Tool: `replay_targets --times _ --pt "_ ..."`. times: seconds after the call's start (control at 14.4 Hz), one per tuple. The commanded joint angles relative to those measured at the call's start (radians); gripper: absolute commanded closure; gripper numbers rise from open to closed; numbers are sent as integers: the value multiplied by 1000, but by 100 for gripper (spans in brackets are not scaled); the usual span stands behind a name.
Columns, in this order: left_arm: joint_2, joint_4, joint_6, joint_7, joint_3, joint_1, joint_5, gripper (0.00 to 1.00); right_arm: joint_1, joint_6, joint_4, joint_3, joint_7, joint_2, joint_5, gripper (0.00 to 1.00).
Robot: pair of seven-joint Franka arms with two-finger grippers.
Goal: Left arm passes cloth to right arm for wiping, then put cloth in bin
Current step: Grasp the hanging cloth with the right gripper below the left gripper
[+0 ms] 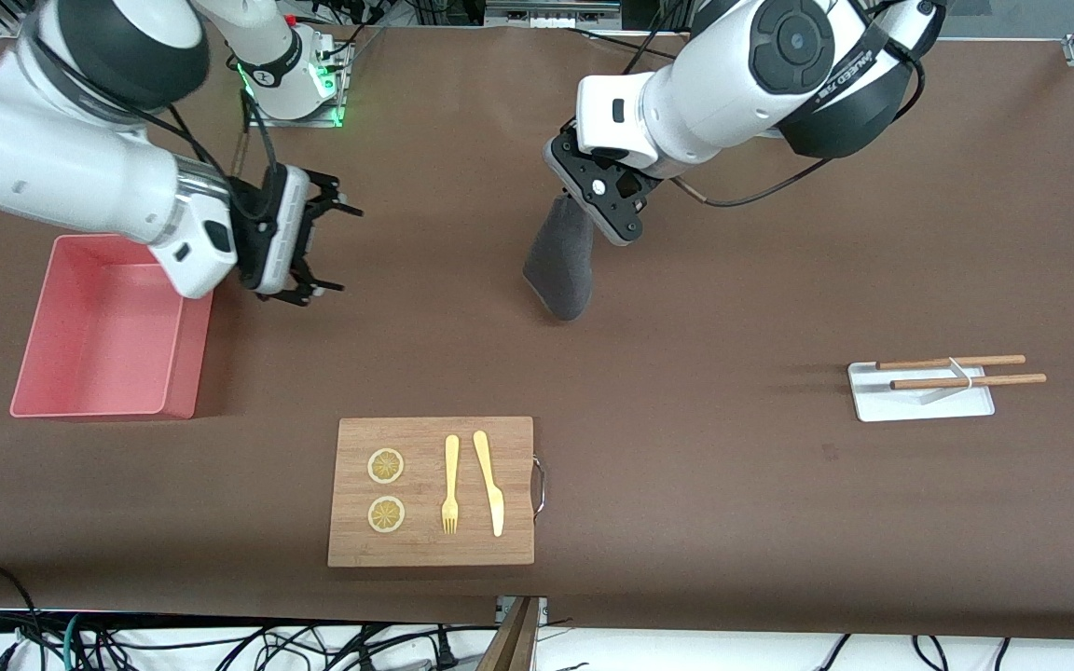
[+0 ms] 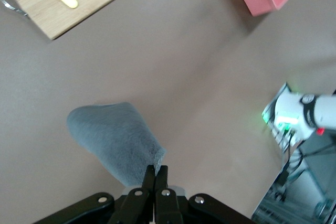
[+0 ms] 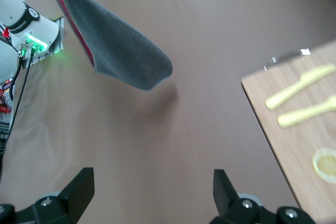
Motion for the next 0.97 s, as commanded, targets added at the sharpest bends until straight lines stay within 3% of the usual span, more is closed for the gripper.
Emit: replay_targets --times 0.0,0.35,0.56,0.9 --pt "14 60 -4 -195 0 -39 -14 100 -5 140 -147 43 -149 -33 105 0" --pt "13 68 74 -549 0 -109 0 100 -3 378 -267 175 -312 11 336 0" --pt "13 68 80 -590 0 -111 -2 100 0 421 -296 219 -393 39 454 0" --pt "13 68 80 -669 -1 -111 -8 100 -2 406 -385 232 -404 5 482 0"
